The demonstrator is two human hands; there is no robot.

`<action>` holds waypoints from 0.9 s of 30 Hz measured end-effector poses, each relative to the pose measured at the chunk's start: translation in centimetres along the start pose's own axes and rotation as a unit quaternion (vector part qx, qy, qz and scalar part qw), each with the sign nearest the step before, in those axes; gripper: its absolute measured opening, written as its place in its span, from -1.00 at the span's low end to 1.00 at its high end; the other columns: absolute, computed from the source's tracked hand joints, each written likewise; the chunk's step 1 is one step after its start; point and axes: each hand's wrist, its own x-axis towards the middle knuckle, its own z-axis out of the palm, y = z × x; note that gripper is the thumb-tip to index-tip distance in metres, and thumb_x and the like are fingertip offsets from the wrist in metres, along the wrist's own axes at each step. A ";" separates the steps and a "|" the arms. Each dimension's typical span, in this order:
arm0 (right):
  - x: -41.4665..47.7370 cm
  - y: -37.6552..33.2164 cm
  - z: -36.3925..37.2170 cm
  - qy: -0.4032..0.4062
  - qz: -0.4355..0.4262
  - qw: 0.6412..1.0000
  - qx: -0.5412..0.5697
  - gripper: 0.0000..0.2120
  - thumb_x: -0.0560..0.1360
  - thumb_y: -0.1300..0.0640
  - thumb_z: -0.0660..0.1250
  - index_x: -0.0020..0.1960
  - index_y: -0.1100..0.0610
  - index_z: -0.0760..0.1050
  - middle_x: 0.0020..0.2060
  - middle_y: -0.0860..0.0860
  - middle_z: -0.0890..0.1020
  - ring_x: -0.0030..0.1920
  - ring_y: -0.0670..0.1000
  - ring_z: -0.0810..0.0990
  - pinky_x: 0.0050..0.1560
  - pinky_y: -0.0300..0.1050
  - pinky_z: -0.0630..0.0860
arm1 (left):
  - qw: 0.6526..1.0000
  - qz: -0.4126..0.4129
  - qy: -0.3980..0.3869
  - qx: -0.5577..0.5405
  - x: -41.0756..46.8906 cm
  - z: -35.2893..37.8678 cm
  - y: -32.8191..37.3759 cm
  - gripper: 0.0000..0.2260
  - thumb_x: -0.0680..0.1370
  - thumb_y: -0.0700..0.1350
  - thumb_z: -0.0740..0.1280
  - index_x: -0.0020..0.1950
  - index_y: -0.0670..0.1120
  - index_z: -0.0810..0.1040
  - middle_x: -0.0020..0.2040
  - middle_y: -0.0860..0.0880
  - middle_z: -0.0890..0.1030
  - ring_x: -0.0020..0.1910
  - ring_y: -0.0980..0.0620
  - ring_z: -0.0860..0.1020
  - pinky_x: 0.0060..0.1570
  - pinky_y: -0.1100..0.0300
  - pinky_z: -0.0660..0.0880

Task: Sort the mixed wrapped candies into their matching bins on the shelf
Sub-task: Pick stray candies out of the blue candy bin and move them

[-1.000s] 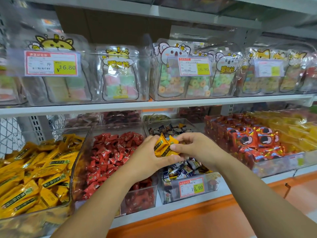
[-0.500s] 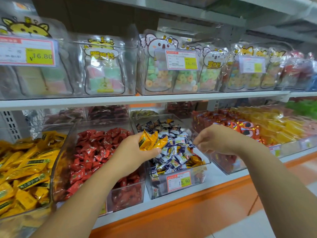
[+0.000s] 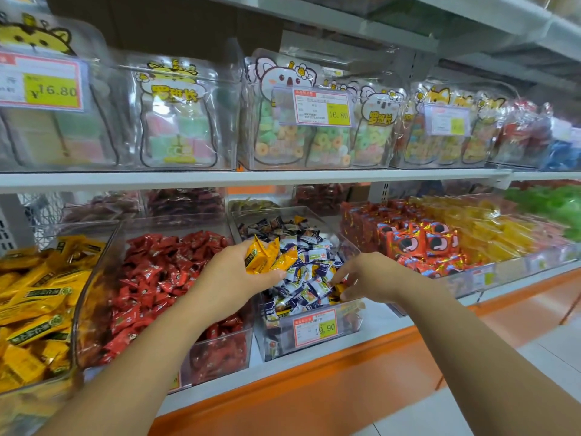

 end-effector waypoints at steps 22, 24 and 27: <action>-0.4 0.5 1.2 -0.014 -0.023 0.978 0.206 -0.74 0.51 0.31 0.36 0.13 0.05 0.57 0.05 0.15 0.52 -0.24 0.02 0.55 -0.35 -0.20 0.58 | 1.000 0.002 -0.001 -0.027 -0.4 0.2 0.1 -0.84 0.43 0.08 0.49 -0.12 0.10 0.54 -0.27 0.20 0.62 -0.33 0.33 0.52 -0.32 0.34 0.35; -0.3 0.6 1.1 0.014 -0.023 0.976 0.217 -0.77 0.50 0.33 0.36 0.09 0.08 0.59 -0.01 0.15 0.55 -0.28 0.02 0.57 -0.32 -0.18 0.60 | 0.999 -0.003 -0.001 -0.032 -0.5 0.1 0.1 -0.82 0.41 0.09 0.49 -0.09 0.10 0.55 -0.22 0.17 0.63 -0.30 0.31 0.53 -0.28 0.30 0.37; -0.3 0.8 0.3 0.070 -0.025 0.972 0.221 -0.80 0.49 0.31 0.39 0.03 0.05 0.58 -0.07 0.12 0.59 -0.26 0.07 0.66 -0.21 -0.10 0.64 | 0.999 -0.007 0.000 -0.048 -0.5 0.1 0.0 -0.81 0.40 0.09 0.50 -0.12 0.09 0.56 -0.26 0.16 0.63 -0.33 0.28 0.53 -0.26 0.27 0.38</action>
